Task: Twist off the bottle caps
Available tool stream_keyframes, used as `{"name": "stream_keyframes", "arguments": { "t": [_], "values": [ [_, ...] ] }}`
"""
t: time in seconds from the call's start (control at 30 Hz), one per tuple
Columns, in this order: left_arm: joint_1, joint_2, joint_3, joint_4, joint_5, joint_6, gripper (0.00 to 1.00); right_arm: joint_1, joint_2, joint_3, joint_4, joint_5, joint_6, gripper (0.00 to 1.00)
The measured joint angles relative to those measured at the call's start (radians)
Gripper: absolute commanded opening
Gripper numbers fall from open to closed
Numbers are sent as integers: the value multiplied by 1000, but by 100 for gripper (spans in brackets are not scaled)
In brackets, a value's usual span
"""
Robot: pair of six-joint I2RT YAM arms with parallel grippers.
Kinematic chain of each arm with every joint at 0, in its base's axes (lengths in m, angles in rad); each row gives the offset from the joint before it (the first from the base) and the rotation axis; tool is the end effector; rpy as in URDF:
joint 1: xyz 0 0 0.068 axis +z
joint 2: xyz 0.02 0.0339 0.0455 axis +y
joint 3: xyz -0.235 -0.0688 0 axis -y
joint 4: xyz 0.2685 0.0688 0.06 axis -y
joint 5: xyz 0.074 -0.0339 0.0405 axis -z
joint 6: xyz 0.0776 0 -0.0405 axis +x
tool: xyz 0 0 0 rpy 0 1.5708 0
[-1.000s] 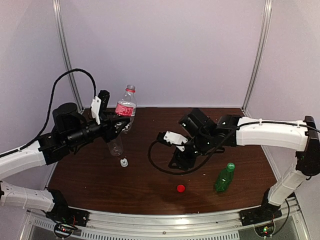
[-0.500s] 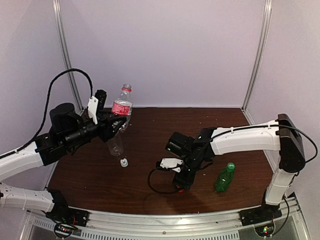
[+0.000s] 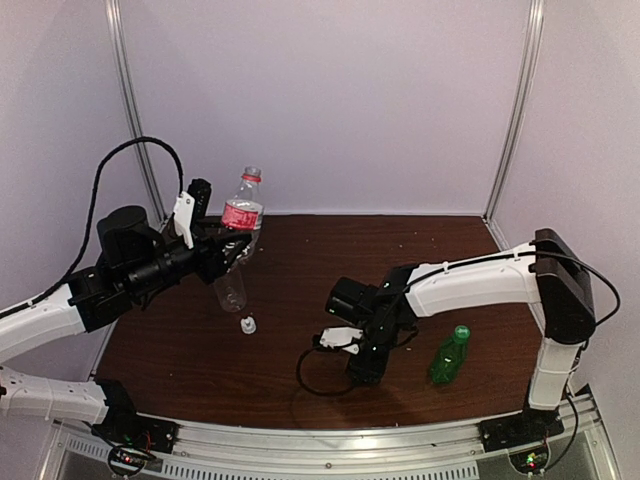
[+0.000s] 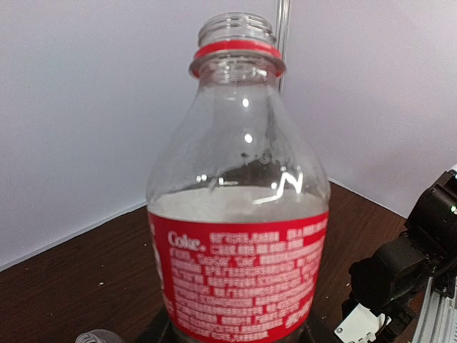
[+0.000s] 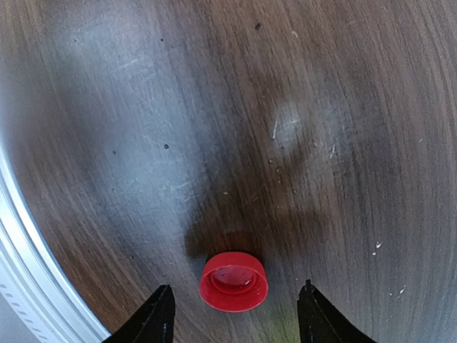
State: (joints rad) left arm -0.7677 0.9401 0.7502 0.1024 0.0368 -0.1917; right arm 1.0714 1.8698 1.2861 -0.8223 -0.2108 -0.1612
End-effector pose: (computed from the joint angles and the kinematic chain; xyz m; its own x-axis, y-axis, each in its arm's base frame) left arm 0.2192 -0.2155 0.2983 -0.1990 -0.0726 -0.9773 0.6952 0.6924 -0.1930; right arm 0.1634 0.3334 0.0923 -0.3259 -0.9251 -0.1950 -0.9394 0.2935 0.1774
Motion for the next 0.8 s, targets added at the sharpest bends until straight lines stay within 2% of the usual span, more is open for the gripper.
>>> {"name": "stream_keyframes", "arguments": {
  "t": [0.17, 0.4, 0.8],
  "values": [
    [0, 0, 0, 0, 0, 0, 15, 0, 21, 1, 1, 18, 0, 54],
    [0, 0, 0, 0, -1, 0, 14, 1, 30, 2, 4, 32, 2, 40],
    [0, 0, 0, 0, -11, 1, 14, 10, 42, 11, 7, 35, 4, 22]
  ]
}}
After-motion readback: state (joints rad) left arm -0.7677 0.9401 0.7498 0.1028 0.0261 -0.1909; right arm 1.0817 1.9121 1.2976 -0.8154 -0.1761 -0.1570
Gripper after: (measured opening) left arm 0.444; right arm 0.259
